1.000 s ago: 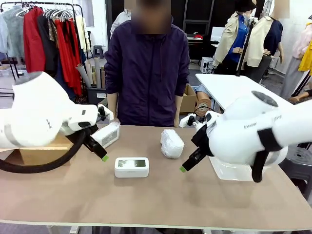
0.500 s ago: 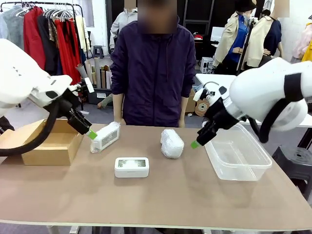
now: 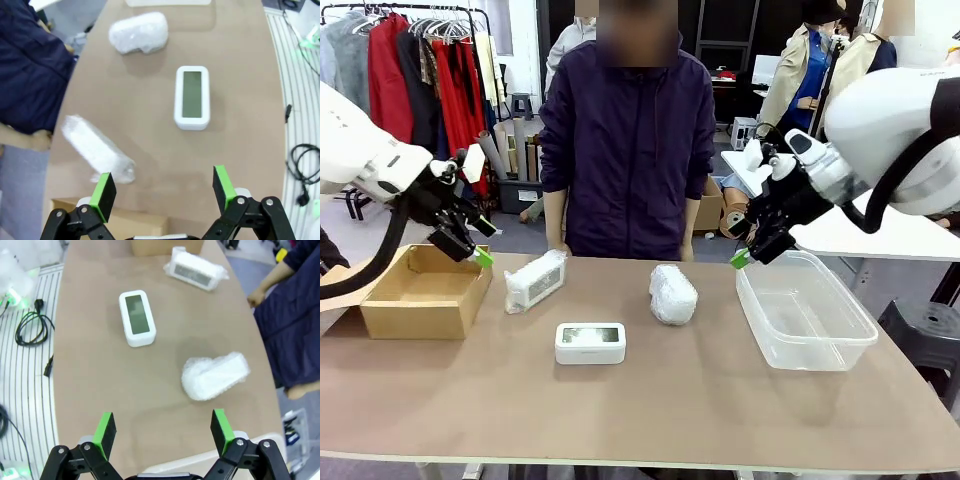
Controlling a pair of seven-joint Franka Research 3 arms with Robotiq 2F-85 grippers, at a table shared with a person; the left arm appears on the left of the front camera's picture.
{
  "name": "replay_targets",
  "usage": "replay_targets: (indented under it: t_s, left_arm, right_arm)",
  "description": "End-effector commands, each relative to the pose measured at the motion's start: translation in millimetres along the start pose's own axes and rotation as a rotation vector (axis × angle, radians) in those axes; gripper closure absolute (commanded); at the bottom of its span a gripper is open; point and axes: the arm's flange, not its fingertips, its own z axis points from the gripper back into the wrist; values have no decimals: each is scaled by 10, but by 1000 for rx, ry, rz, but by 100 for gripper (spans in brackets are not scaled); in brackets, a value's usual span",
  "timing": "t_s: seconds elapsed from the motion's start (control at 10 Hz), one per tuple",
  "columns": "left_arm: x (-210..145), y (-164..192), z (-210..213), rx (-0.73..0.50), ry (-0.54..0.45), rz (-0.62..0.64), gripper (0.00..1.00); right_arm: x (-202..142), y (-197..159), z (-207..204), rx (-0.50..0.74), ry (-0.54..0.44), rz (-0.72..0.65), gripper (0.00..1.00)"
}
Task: Separate and place wrapped and unwrapped clocks.
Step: Pick up the Digital clock indicated by the person.
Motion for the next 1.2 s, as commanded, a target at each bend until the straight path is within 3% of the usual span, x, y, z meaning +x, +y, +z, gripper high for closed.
replay_targets:
  t_s: [0.0,0.1,0.2,0.3,0.6,0.7,0.9,1.1]
  left_arm:
    - [9,148,-45,41,-34,-26,0]
    - [39,175,-51,46,-52,3,0]
    - [-4,77,17,19,-3,-21,0]
    - [-4,77,17,19,-3,-21,0]
    - [18,110,-12,26,3,-12,0]
    - [26,238,30,-33,-3,-90,0]
    - [-53,567,118,-96,-45,-175,0]
    - [-91,765,144,-106,-92,-208,0]
  right_arm:
    - [-92,-118,-26,27,-29,121,0]
    - [-86,-129,-20,26,-30,108,0]
    - [-52,-117,-14,-20,-52,8,0]
    - [-80,-75,25,16,-2,89,0]
    - [-85,-78,4,11,3,71,0]
    - [-92,-266,30,101,-3,171,0]
    - [-48,-666,218,135,-67,172,0]
    - [-47,-840,350,170,-124,182,0]
